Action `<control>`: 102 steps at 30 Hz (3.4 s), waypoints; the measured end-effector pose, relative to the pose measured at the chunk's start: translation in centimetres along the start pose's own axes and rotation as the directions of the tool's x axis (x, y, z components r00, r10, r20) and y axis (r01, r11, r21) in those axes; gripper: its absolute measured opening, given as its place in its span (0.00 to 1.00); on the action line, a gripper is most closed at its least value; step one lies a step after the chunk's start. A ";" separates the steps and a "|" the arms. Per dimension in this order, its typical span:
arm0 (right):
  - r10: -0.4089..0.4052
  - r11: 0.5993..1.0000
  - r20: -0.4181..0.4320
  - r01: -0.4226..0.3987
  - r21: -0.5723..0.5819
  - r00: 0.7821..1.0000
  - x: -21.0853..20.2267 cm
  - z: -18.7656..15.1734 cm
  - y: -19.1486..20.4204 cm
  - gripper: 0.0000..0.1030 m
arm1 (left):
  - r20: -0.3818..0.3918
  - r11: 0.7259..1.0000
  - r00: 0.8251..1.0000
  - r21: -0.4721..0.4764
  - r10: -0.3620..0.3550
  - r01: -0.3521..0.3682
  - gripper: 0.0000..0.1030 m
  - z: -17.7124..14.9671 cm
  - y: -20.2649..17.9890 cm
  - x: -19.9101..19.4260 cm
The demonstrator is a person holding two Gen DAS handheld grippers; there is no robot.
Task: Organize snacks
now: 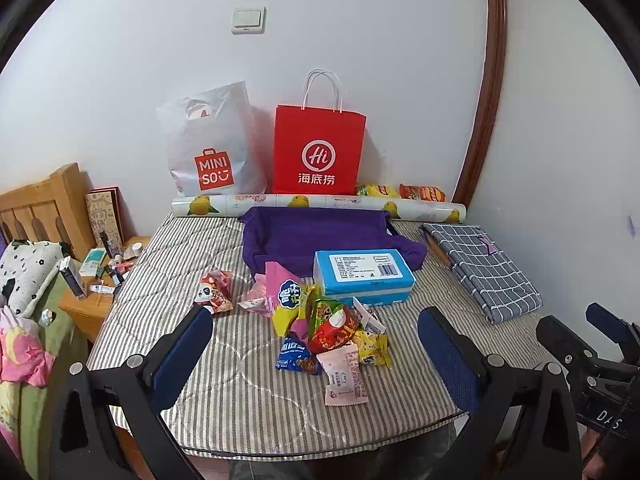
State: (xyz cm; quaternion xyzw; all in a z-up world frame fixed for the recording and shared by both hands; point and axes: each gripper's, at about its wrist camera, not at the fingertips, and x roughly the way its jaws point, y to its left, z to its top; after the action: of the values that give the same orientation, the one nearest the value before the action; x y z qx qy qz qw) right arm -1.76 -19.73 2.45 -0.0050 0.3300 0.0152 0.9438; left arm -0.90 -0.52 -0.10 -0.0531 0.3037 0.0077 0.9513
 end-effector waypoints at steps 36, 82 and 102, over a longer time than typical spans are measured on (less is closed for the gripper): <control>0.013 1.000 0.006 -0.013 0.016 1.000 -0.2 -0.2 -0.2 1.00 | -0.001 1.000 1.000 0.016 0.001 -0.001 1.00 0.0 -0.8 -0.3; 0.152 0.988 -0.129 -0.156 -0.023 0.980 6.7 -2.8 2.4 0.83 | -0.121 0.994 0.988 -0.033 0.096 -0.101 1.00 -1.7 4.1 5.8; 0.285 0.952 -0.348 -0.306 -0.007 0.893 18.4 -8.5 10.3 0.56 | -0.352 0.968 0.926 -0.153 0.135 -0.199 0.99 -6.3 14.0 17.2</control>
State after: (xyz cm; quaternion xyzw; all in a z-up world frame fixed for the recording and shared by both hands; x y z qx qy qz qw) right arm 7.01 -9.12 -15.61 0.0137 0.4857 0.1673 0.8578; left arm 8.83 12.43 -16.49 -0.1162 0.4642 0.1080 0.8714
